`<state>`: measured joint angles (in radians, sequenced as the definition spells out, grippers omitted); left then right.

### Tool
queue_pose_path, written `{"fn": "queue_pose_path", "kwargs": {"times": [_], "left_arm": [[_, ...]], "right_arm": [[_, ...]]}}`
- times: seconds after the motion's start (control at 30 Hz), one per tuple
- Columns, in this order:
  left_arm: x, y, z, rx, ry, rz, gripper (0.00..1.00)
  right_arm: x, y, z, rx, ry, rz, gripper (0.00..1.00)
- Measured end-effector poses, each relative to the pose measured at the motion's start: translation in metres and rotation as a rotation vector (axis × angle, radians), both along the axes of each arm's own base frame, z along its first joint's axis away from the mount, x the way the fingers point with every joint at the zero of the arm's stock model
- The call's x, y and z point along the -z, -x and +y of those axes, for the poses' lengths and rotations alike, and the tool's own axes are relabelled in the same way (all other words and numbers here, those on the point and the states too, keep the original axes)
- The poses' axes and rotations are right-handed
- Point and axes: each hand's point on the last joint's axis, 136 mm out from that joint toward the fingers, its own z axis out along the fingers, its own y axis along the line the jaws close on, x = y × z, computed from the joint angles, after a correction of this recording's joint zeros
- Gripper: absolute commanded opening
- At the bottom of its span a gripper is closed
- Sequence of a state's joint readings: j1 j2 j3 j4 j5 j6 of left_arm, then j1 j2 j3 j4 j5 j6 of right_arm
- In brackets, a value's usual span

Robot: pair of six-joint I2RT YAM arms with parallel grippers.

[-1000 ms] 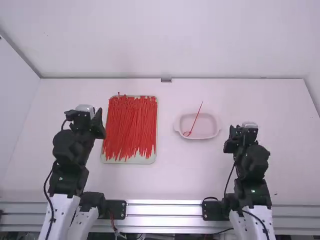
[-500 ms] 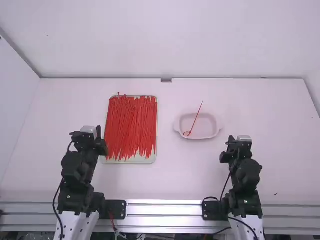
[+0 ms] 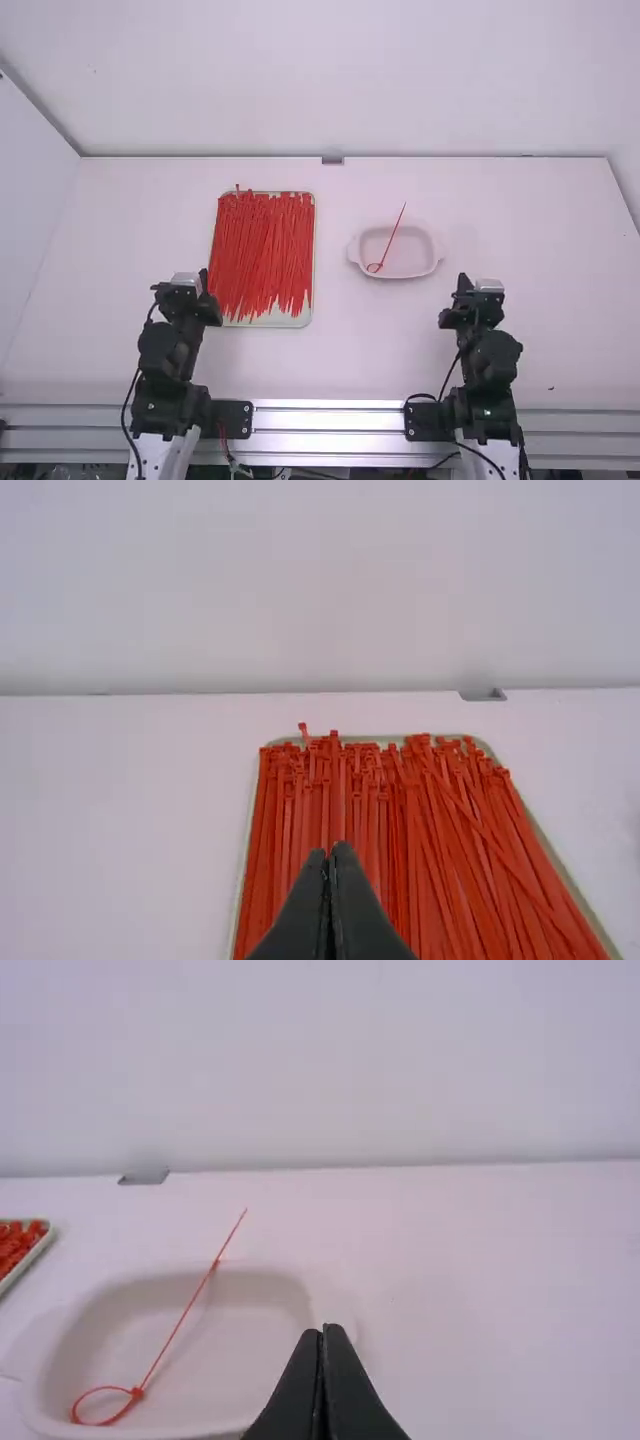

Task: Fasten the cable tie

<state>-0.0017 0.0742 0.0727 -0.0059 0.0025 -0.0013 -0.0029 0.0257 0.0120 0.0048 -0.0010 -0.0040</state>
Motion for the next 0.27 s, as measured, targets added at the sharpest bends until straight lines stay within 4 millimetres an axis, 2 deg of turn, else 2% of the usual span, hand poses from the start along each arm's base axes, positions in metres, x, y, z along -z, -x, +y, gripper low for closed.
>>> {"fn": "queue_pose_path", "kwargs": {"times": [0.13, 0.27], "left_arm": [[0.012, 0.001, 0.000, 0.000, 0.000, 0.002, 0.00], [0.014, 0.001, 0.000, 0.000, 0.000, -0.010, 0.00]], "right_arm": [[-0.004, 0.001, 0.000, 0.000, -0.003, -0.017, 0.00], [-0.004, 0.001, 0.000, 0.000, -0.002, -0.017, 0.00]]}}
